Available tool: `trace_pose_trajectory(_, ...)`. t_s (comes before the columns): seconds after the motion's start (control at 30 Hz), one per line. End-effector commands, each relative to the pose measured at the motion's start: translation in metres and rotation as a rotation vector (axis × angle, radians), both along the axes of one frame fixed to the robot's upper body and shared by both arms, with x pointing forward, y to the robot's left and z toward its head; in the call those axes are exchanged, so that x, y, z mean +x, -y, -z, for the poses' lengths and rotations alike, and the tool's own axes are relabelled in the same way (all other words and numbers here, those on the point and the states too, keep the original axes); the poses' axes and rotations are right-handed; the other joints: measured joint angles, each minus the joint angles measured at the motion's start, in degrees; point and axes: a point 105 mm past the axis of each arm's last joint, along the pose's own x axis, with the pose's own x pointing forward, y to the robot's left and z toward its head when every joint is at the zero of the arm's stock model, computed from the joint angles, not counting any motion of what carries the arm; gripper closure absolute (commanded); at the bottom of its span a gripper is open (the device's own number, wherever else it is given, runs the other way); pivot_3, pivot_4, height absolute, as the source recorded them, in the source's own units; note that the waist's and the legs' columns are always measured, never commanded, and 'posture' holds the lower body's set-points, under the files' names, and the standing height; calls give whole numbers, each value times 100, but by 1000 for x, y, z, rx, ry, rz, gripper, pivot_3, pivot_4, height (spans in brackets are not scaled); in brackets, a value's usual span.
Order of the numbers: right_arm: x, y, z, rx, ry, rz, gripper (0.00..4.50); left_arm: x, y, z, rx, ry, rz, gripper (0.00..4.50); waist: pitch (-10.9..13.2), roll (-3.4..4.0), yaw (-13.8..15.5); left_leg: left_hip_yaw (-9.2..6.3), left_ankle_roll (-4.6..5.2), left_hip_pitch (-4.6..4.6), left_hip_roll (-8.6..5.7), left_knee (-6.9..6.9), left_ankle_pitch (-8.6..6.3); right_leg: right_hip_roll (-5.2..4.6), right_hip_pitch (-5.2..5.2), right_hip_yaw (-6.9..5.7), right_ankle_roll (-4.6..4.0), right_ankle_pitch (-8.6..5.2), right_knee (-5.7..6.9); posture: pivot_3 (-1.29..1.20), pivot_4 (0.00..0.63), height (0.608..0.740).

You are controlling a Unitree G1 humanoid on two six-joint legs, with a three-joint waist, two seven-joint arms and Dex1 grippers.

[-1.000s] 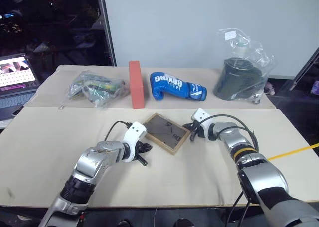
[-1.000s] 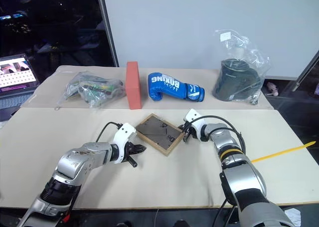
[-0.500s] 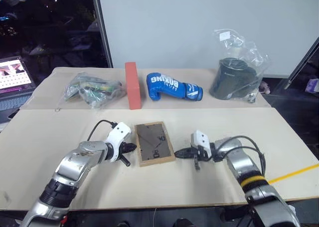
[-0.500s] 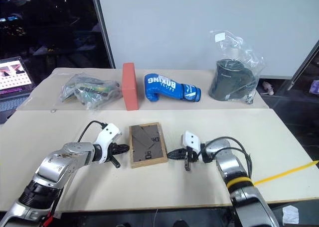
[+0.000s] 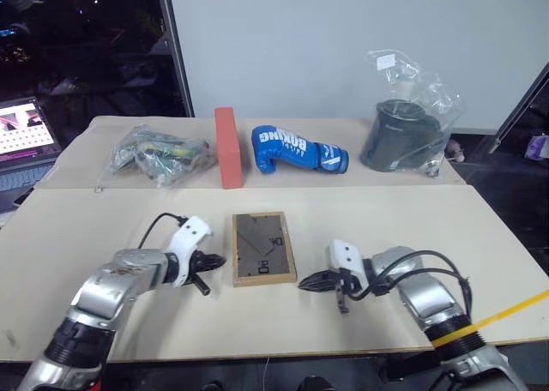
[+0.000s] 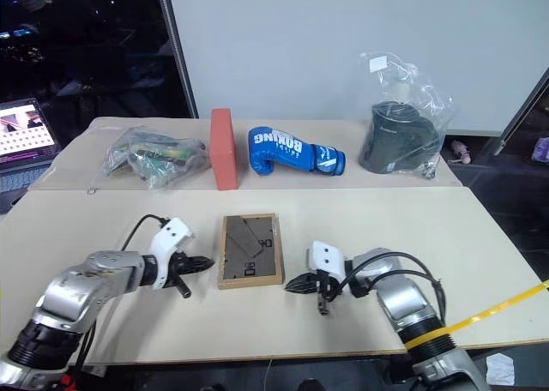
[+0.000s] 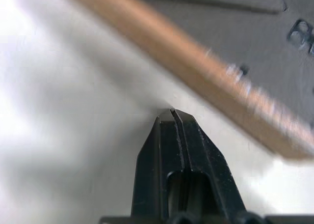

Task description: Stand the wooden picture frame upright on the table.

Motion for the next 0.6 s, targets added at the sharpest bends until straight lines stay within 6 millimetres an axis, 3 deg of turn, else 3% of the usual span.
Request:
trace_pose_trajectory(0.03,16,25,-25,16,72,59,4500,-7,-15,-29,-268,-80,-103,3153,2,-3,21,0,0,-2,0,0,0,0,-6,0,0,0,0,0,150,740)
trace_pose_trajectory(0.13,23,26,-29,31,106,63,4500,-7,-7,-35,-450,-162,-173,2038,4,-7,71,0,0,-9,-1,3,0,0,-10,-1,1,0,1,0,150,740)
trace_pose_trajectory(0.2,33,19,-29,50,134,64,4500,-11,16,-32,-662,-263,-141,1557,4,-8,92,-1,0,-9,-2,3,0,0,-7,-1,3,0,0,0,150,740)
trace_pose_trajectory(0.23,36,16,-28,57,143,64,4500,-13,23,-30,-714,-290,-129,1057,4,-8,92,-1,0,-9,-3,4,0,0,-5,-1,4,1,-2,0,150,740)
trace_pose_trajectory(0.33,47,3,-20,61,157,48,4500,-18,39,-7,-687,-377,-168,30,5,-10,80,-3,1,-11,-3,1,0,-1,-4,0,4,2,-1,0,150,740)
trace_pose_trajectory(0.43,55,-6,-18,81,162,44,4500,-15,45,5,-677,-439,-211,30,5,-9,106,-15,1,-11,-3,-2,0,0,-2,-7,-35,25,4,0,150,740)
trace_pose_trajectory(0.6,60,-19,-15,112,160,14,4500,-21,60,19,-628,-521,-204,30,5,-9,103,-16,0,11,-13,6,0,-8,34,-9,-22,21,-5,0,150,740)
